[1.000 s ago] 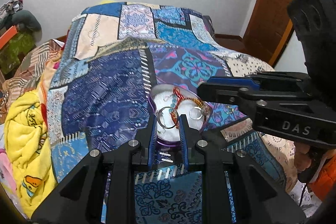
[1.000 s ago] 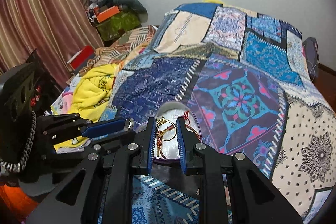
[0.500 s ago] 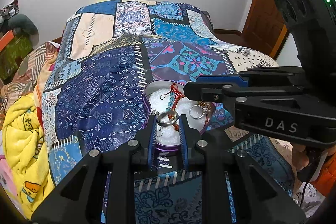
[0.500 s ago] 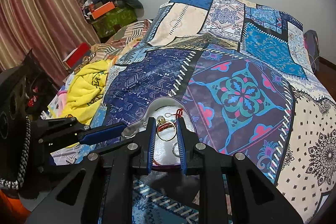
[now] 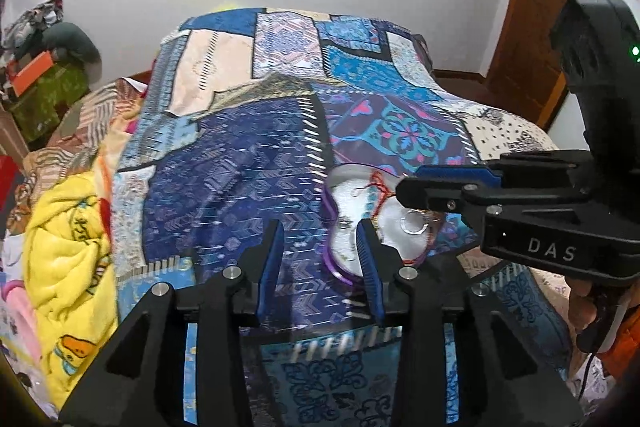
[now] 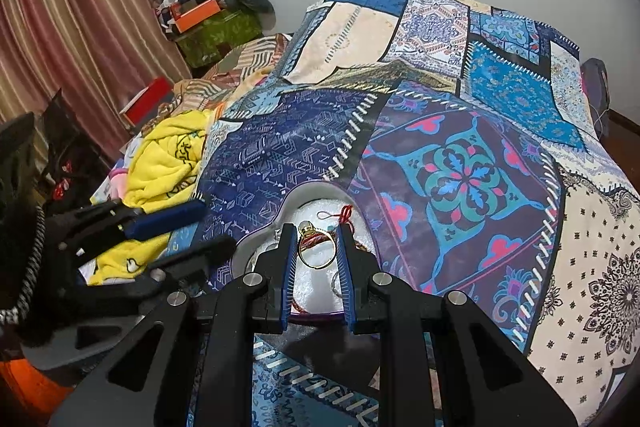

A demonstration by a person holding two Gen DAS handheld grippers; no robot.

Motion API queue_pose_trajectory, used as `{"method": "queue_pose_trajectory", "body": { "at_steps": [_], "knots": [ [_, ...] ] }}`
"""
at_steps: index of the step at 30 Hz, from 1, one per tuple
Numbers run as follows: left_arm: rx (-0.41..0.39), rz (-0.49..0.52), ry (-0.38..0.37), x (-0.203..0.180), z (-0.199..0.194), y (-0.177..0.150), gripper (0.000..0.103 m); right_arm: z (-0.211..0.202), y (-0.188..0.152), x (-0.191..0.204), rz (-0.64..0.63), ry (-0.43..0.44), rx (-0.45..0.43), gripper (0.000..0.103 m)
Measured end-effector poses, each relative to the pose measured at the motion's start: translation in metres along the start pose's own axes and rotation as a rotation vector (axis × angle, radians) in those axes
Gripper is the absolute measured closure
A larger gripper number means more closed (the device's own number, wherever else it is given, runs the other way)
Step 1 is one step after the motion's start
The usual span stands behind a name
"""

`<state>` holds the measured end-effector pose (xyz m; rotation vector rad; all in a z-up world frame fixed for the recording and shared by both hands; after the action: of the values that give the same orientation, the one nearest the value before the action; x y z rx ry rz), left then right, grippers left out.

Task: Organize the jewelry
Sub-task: 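Lower both gold rings into the heart-shaped tin and open both tools, then move both tools back to the remaining gold rings on the quilt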

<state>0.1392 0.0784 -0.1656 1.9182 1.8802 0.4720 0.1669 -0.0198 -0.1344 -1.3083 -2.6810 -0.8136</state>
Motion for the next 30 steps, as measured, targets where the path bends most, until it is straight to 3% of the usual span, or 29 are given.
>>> {"method": "queue_pose_trajectory", "body": {
  "at_steps": [4,10,14,16,30],
  "knots": [
    [-0.009,-0.015,0.018,0.007,-0.005,-0.004,0.055,0.005,-0.001,0.004,-0.009,-0.002,0.011,0.085],
    [-0.003,-0.038,0.035,0.015,-0.008,-0.010,0.052,0.009,-0.001,0.006,-0.018,-0.021,0.033,0.084],
    [0.000,-0.053,0.035,0.020,-0.010,-0.012,0.050,0.005,-0.002,0.006,-0.019,-0.031,0.034,0.070],
    [0.000,-0.056,0.036,0.019,-0.011,-0.013,0.049,0.002,-0.003,0.006,-0.022,-0.041,0.024,0.070],
    [-0.025,0.002,0.016,-0.019,-0.029,-0.003,0.047,-0.049,-0.021,-0.023,0.036,-0.108,-0.051,0.069]
  ]
}}
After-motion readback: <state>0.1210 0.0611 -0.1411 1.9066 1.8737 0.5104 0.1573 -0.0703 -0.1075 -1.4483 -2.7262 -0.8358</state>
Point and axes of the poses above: each gripper's, at about its wrist camera, not at the fingertips, and z roughly the way its jaws point, x to its left, y to its top, the point moved 2 cm from there along z, roughly the way its jaws point, and after that the axes turned 13 degrees about x, right-handed, at the moved point
